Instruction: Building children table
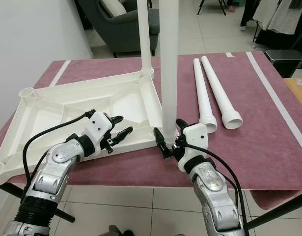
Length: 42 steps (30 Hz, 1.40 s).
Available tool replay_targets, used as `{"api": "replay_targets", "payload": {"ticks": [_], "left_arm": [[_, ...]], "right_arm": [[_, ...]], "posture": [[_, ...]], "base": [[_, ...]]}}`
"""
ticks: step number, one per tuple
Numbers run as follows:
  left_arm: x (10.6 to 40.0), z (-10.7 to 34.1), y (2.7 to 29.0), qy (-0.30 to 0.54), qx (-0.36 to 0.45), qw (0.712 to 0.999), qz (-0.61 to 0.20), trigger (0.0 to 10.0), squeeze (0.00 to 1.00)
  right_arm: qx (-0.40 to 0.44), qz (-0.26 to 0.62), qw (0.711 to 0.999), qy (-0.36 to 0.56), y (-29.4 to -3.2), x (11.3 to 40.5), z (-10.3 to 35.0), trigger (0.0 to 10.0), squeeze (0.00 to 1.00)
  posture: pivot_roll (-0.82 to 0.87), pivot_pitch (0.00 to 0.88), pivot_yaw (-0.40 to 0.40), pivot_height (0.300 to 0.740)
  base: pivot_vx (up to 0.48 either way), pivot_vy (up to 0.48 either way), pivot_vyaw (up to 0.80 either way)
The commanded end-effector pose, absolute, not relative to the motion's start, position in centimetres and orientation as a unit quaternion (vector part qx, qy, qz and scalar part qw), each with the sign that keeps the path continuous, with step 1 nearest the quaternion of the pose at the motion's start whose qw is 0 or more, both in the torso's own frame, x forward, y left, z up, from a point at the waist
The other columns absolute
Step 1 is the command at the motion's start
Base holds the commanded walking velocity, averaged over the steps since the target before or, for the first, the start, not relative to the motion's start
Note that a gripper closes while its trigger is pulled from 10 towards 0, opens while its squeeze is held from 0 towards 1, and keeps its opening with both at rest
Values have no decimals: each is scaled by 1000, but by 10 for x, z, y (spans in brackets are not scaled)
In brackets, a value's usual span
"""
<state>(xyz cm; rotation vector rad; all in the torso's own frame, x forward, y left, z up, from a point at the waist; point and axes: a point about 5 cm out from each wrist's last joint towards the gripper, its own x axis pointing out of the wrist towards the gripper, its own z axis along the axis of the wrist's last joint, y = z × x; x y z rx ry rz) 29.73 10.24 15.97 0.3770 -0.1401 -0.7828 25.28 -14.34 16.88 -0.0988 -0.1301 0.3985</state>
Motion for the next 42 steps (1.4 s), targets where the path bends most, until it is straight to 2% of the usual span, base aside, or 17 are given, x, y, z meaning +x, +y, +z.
{"api": "replay_targets", "payload": {"ticks": [1,6,8,12,17,21,25,28,31,33,36,37,38,40,42], "left_arm": [[302,161,108,-77,181,926,-323,10000,0],[301,161,105,-78,188,919,-338,10000,0],[294,153,101,-49,192,900,-389,10000,0],[291,150,100,-38,193,891,-410,10000,0],[299,149,98,-30,208,881,-423,10000,0],[305,154,97,-31,219,875,-431,10000,0],[295,153,101,-9,210,859,-468,10000,0],[293,153,102,-7,209,857,-472,10000,0],[260,145,124,42,186,821,-538,10000,0],[256,144,126,47,184,816,-546,10000,0],[253,139,133,65,189,817,-541,10000,0],[251,135,148,88,210,825,-518,10000,0],[251,135,148,88,210,825,-518,10000,0],[247,138,185,119,257,839,-465,10000,0],[246,142,190,119,261,841,-458,10000,0]], "right_arm": [[-44,212,974,-64,-139,253,168,10000,0],[-44,212,974,-62,-142,262,170,10000,0],[-53,226,971,-62,-147,272,173,10000,0],[-54,237,968,-64,-147,276,175,10000,0],[-59,256,963,-63,-142,285,177,10000,0],[-64,283,956,-48,-136,286,170,10000,0],[-76,314,946,-35,-133,280,165,10000,0],[-77,317,945,-35,-133,280,165,10000,0],[-77,322,943,-31,-137,276,165,10000,0],[-77,323,943,-31,-138,275,165,10000,0],[-80,318,944,-31,-139,277,164,10000,0],[-83,311,946,-30,-139,280,164,10000,0],[-83,311,946,-30,-139,280,164,10000,0],[-90,298,950,-25,-142,284,162,10000,0],[-92,296,951,-24,-142,284,161,10000,0]], "posture": [[-134,33,147,740],[-124,32,138,740],[-119,33,134,740],[-116,34,134,740],[-113,34,130,740],[-115,34,134,740],[-119,36,136,740],[-119,36,136,740],[-113,43,137,740],[-113,43,137,740],[-113,43,137,740],[-84,59,142,740],[-84,59,142,740],[-68,65,139,740],[-68,65,139,740]], "base": [[0,0,0],[0,0,0],[0,0,0],[0,0,0],[0,0,0],[0,0,0],[0,0,0],[0,0,0],[0,0,0],[0,0,0],[0,0,0],[0,0,0],[0,0,0],[0,0,0],[0,0,0]]}}
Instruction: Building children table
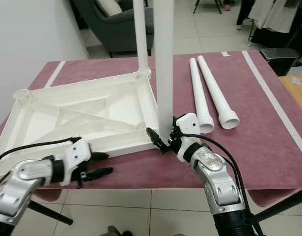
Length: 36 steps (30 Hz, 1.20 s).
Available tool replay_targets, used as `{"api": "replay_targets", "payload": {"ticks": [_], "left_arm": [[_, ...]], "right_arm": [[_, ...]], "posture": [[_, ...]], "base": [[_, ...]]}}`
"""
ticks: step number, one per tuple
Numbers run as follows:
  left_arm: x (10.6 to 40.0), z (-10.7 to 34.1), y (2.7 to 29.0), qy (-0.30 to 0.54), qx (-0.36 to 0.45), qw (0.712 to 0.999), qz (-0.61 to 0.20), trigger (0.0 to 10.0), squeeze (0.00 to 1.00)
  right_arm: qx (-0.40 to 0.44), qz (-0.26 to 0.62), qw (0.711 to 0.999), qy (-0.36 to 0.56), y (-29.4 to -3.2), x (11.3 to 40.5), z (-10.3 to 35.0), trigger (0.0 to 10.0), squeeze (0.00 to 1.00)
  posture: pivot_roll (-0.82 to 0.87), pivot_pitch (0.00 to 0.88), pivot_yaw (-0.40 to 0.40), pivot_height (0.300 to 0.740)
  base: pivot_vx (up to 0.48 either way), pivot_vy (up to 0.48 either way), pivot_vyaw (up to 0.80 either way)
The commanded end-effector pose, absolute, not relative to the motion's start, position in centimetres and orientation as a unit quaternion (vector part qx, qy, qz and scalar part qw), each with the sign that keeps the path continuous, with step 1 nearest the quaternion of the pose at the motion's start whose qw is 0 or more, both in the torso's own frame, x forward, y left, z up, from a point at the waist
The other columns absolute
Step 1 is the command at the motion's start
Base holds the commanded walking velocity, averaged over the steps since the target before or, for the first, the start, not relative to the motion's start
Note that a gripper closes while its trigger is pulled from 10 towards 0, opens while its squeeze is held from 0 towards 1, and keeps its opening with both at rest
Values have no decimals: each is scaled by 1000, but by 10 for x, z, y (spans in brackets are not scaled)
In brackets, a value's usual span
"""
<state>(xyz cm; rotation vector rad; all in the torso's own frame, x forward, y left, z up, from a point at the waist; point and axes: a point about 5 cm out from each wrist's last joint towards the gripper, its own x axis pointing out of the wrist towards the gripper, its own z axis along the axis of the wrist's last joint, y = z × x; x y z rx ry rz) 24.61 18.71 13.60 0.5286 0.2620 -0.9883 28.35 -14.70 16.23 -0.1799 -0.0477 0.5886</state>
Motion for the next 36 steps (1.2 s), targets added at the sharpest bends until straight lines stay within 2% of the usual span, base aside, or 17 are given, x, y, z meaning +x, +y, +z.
{"api": "replay_targets", "payload": {"ticks": [1,3,7,9,11,14,25,29,33,36], "left_arm": [[246,150,200,116,271,845,-446,10000,0],[246,151,202,116,274,845,-445,10000,0],[267,165,226,103,299,878,-360,10000,0],[271,165,227,105,301,881,-349,10000,0],[285,158,234,133,322,891,-291,10000,0],[293,152,235,154,326,894,-265,10000,0],[310,139,228,177,317,898,-248,10000,0],[317,133,220,180,298,902,-254,10000,0],[326,127,199,182,258,906,-282,10000,0],[331,124,195,182,263,906,-278,10000,0]], "right_arm": [[-93,294,951,-22,-143,285,160,10000,0],[-93,294,951,-22,-143,285,160,10000,0],[-93,287,953,-23,-141,288,160,10000,0],[-92,287,953,-24,-140,288,161,10000,0],[-89,293,951,-30,-135,287,163,10000,0],[-87,298,950,-33,-134,286,165,10000,0],[-85,307,947,-38,-134,278,168,10000,0],[-82,321,943,-39,-132,274,169,10000,0],[-79,335,938,-43,-130,268,172,10000,0],[-79,339,936,-43,-131,266,173,10000,0]], "posture": [[-51,69,133,740],[-51,69,133,740],[-27,82,122,740],[-27,82,122,740],[-30,96,121,740],[-34,97,123,740],[-59,109,135,740],[-64,109,136,740],[-73,109,135,740],[-80,109,136,740]], "base": [[0,0,0],[0,0,0],[0,0,0],[0,0,0],[0,0,0],[0,0,0],[0,0,0],[0,0,0],[0,0,0],[0,0,0]]}}
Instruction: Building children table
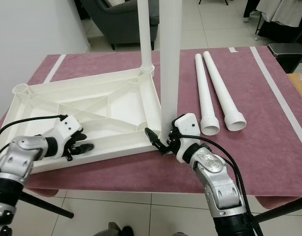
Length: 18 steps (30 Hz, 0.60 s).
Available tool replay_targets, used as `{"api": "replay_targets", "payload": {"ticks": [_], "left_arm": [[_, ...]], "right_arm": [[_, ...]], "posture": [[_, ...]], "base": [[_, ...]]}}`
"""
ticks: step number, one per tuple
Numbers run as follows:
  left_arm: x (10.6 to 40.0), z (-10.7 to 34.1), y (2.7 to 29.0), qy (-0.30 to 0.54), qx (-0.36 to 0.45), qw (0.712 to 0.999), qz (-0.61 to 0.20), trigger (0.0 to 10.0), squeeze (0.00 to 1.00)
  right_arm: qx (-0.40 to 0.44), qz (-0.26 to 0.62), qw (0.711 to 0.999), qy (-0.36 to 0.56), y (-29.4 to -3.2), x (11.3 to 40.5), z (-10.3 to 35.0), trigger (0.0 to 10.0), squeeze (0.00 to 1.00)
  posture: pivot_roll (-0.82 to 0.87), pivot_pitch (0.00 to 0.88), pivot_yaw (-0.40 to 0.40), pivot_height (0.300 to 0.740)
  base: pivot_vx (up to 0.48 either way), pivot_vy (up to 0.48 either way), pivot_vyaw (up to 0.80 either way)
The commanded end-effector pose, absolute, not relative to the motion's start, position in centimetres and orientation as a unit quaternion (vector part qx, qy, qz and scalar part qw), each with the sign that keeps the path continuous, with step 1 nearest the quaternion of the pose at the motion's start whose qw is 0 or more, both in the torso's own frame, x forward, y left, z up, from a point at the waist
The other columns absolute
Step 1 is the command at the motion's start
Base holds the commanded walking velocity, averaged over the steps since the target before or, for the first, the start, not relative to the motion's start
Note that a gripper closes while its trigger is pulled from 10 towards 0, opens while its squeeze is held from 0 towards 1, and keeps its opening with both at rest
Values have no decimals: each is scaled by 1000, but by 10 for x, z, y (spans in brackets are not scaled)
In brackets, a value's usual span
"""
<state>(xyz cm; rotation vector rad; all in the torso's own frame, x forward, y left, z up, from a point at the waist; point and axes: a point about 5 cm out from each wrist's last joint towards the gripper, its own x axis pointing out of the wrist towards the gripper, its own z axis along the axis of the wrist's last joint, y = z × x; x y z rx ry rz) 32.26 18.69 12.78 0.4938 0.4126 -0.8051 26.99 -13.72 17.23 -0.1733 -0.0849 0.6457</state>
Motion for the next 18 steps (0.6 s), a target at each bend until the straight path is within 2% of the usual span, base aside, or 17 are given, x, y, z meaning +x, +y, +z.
{"api": "replay_targets", "payload": {"ticks": [1,4,8,14,18], "left_arm": [[331,124,195,182,263,906,-278,10000,0],[340,124,186,171,271,908,-270,10000,0],[362,137,152,129,274,913,-275,10000,0],[369,144,134,108,274,910,-292,10000,0],[372,154,112,82,269,902,-327,10000,0]], "right_arm": [[-79,339,936,-43,-131,266,173,10000,0],[-82,347,933,-40,-132,260,174,10000,0],[-95,386,917,-25,-136,243,175,10000,0],[-106,405,908,-17,-138,234,176,10000,0],[-120,409,905,-10,-144,229,178,10000,0]], "posture": [[-80,109,136,740],[-93,112,136,740],[-108,117,139,740],[-117,120,141,740],[-127,122,146,740]], "base": [[0,0,0],[0,0,0],[0,0,0],[0,0,0],[0,0,0]]}}
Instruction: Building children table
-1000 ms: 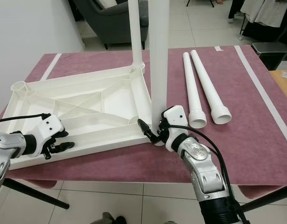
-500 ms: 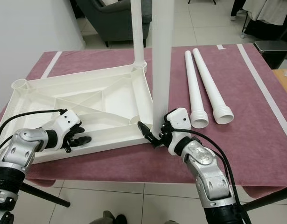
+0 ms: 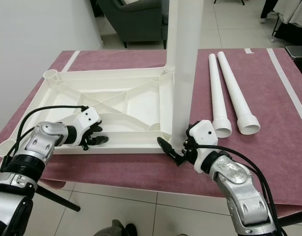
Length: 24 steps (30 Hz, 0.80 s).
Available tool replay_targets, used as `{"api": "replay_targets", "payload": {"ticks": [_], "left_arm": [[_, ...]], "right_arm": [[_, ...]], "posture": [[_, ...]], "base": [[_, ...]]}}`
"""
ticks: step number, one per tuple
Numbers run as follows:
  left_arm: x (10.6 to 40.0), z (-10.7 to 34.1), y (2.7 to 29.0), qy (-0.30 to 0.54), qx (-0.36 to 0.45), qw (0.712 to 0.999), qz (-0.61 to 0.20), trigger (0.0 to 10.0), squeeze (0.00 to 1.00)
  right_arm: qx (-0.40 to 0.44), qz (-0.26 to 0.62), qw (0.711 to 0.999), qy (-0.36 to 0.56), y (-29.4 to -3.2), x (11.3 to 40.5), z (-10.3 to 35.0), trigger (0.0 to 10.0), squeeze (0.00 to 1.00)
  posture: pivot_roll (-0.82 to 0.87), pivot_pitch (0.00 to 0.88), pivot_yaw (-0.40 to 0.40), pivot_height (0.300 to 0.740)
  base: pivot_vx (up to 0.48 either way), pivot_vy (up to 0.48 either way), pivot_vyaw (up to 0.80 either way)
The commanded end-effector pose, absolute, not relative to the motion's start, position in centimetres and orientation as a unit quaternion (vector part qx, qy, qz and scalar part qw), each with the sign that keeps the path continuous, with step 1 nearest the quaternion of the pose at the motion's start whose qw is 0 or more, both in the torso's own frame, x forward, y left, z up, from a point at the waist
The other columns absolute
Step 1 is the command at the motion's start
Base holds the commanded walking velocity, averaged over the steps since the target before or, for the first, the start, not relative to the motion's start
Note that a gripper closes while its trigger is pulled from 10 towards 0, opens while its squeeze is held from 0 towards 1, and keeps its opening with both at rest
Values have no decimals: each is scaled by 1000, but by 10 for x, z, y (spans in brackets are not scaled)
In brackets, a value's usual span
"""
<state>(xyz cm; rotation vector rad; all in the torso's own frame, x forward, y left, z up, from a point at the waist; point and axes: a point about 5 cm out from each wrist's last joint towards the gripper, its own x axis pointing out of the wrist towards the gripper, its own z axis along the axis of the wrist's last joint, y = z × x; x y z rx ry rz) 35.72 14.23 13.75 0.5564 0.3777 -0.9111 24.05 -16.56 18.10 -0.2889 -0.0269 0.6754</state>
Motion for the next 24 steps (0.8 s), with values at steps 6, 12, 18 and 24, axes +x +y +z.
{"api": "replay_targets", "payload": {"ticks": [6,12,18,24], "left_arm": [[366,157,86,59,246,884,-393,10000,0],[355,151,71,35,244,856,-454,10000,0],[350,155,83,17,269,837,-477,10000,0],[326,178,113,-20,274,797,-538,10000,0]], "right_arm": [[-133,387,912,-9,-153,232,181,10000,0],[-127,382,915,-9,-155,230,185,10000,0],[-125,397,909,-2,-152,225,184,10000,0],[-121,392,912,-5,-149,228,182,10000,0]], "posture": [[-129,122,148,740],[-126,122,149,740],[-128,125,151,740],[-111,121,149,740]], "base": [[0,0,0],[0,0,0],[0,0,0],[0,0,0]]}}
